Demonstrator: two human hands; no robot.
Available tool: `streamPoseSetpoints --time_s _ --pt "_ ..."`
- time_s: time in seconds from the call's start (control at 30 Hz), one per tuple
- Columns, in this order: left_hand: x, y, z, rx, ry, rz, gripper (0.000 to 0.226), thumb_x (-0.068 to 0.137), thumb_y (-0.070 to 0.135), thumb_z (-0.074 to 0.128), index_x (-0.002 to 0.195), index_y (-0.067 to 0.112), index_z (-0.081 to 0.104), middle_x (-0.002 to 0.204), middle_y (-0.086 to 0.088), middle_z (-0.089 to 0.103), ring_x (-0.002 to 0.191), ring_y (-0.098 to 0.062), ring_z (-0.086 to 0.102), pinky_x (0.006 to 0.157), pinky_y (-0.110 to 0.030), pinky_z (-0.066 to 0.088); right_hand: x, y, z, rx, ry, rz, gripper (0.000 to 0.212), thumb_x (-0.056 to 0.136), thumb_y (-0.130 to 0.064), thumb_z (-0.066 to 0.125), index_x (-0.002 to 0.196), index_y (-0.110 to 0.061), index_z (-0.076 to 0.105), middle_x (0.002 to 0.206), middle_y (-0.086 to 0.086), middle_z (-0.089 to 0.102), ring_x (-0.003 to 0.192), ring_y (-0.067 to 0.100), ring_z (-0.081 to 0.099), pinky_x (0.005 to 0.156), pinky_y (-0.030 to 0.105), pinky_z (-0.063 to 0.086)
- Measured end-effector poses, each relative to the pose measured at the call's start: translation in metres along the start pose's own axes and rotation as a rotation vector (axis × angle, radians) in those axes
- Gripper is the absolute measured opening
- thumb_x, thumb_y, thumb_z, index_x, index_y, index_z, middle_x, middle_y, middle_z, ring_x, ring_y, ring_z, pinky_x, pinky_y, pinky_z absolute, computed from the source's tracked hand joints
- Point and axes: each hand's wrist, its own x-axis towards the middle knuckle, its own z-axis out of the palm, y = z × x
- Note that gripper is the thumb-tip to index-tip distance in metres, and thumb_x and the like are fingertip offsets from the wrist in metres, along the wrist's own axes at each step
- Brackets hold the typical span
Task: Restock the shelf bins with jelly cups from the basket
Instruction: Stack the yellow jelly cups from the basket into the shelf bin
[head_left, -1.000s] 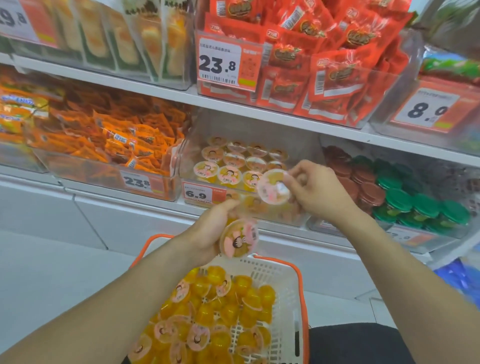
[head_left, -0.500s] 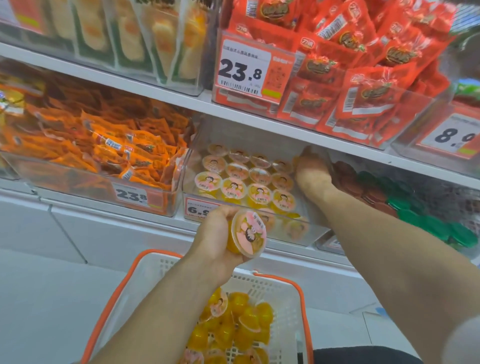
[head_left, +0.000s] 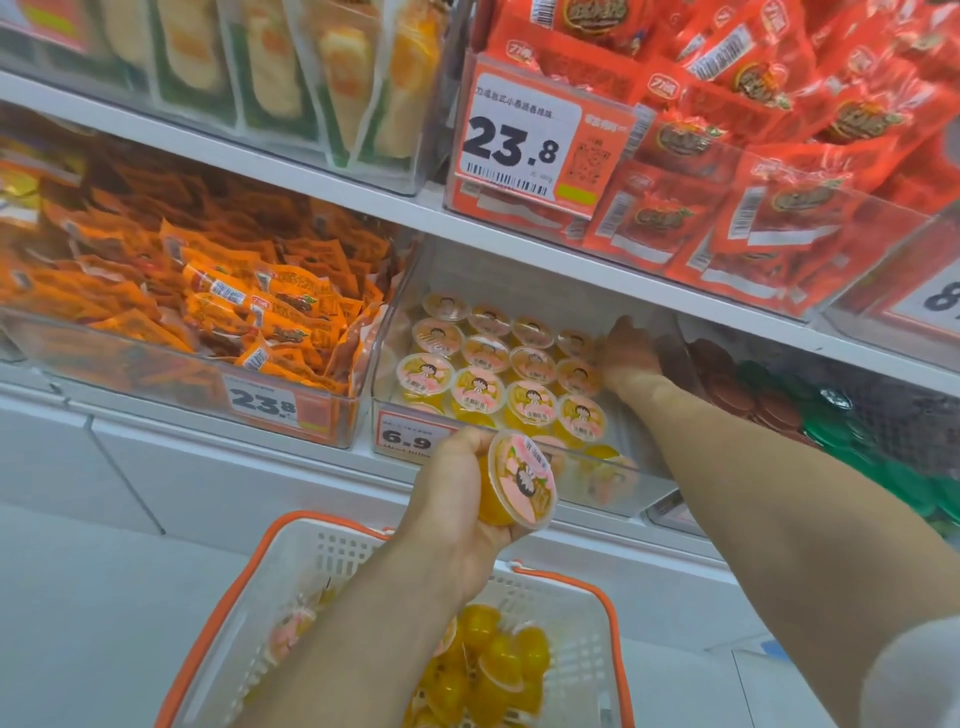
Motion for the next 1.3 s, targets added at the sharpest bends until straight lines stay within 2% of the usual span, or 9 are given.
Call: streamPoseSetpoints --time_s 0.3,0.43,0.5,0.57,0.7,0.9,1.07,1.17,1.3 --pt "0.003 -0.007 0.004 0.007 0.017 0.033 0.021 0.097 0.022 0.049 0.094 0.009 0.064 0.073 -0.011 0.072 0.078 -0.028 0.064 0.066 -0.038 0.054 -0.028 0.009 -0.027 -0.118 -0.034 -0.074 0.043 0.097 -0.011 0.046 0.139 -0.002 0.041 0.139 0.015 0.053 0.123 0.032 0.056 0.086 0.031 0.044" --pt "0.005 -0.011 0.006 0.022 0.048 0.051 0.018 0.095 0.02 0.051 0.09 0.01 0.065 0.074 -0.011 0.071 0.08 -0.027 0.064 0.073 -0.04 0.054 -0.086 0.014 -0.048 0.441 0.169 -0.245 0.026 0.09 -0.001 0.053 0.11 -0.013 0.067 0.106 0.005 0.073 0.093 0.021 0.07 0.077 0.01 0.043" --pt "0.006 -0.012 0.007 0.036 0.049 0.049 0.02 0.095 0.02 0.052 0.085 0.011 0.067 0.078 -0.011 0.071 0.079 -0.026 0.064 0.073 -0.039 0.054 -0.13 0.011 -0.059 0.84 0.026 -0.272 0.019 0.093 -0.001 0.057 0.094 -0.016 0.067 0.082 0.002 0.073 0.068 0.013 0.069 0.063 0.018 0.051" --pt "0.007 -0.013 0.008 0.062 0.005 0.032 0.024 0.096 0.025 0.052 0.084 0.013 0.069 0.08 -0.01 0.071 0.076 -0.023 0.064 0.069 -0.035 0.052 -0.166 0.011 -0.063 1.089 -0.199 -0.331 0.008 0.094 -0.004 0.063 0.098 -0.01 0.068 0.076 0.007 0.068 0.058 0.013 0.063 0.055 0.027 0.05" --pt "0.004 -0.012 0.006 0.18 -0.134 -0.017 0.031 0.097 0.037 0.048 0.097 0.015 0.07 0.086 -0.01 0.069 0.069 -0.021 0.063 0.061 -0.029 0.047 -0.197 0.014 -0.058 1.185 -0.49 -0.438 0.029 0.093 -0.02 0.065 0.12 -0.008 0.066 0.091 0.011 0.06 0.074 0.02 0.058 0.06 0.03 0.05" --pt "0.011 -0.017 0.003 0.307 -0.13 0.04 0.047 0.102 0.047 0.041 0.097 0.009 0.069 0.079 -0.013 0.066 0.063 -0.023 0.056 0.044 -0.026 0.033 -0.205 0.021 -0.054 1.276 -0.375 -0.361 0.011 0.088 -0.003 0.069 0.092 0.006 0.065 0.07 0.016 0.062 0.047 0.016 0.058 0.046 0.026 0.048" --pt "0.015 -0.014 0.002 0.568 0.086 0.291 0.012 0.093 0.027 0.067 0.102 0.019 0.067 0.084 -0.005 0.07 0.059 -0.015 0.059 0.05 -0.025 0.04 -0.202 0.032 -0.058 1.21 -0.498 -0.295 0.021 0.087 -0.004 0.073 0.097 0.003 0.055 0.065 0.02 0.064 0.055 0.03 0.066 0.052 0.035 0.054" --pt "0.015 -0.007 -0.002 0.734 -0.01 0.413 0.014 0.096 0.026 0.065 0.108 0.027 0.072 0.093 0.004 0.073 0.078 -0.01 0.067 0.061 -0.019 0.051 -0.199 0.036 -0.061 1.071 -0.426 -0.388 0.033 0.084 -0.019 0.078 0.11 -0.01 0.06 0.078 0.015 0.068 0.066 0.027 0.066 0.056 0.036 0.054" --pt "0.019 -0.004 -0.008 0.968 -0.178 0.483 0.02 0.097 0.029 0.063 0.114 0.031 0.072 0.101 0.009 0.075 0.096 -0.011 0.068 0.09 -0.036 0.055 -0.198 0.035 -0.064 1.126 -0.364 -0.455 0.028 0.083 -0.022 0.076 0.105 -0.008 0.067 0.077 0.022 0.065 0.057 0.027 0.063 0.054 0.036 0.053"
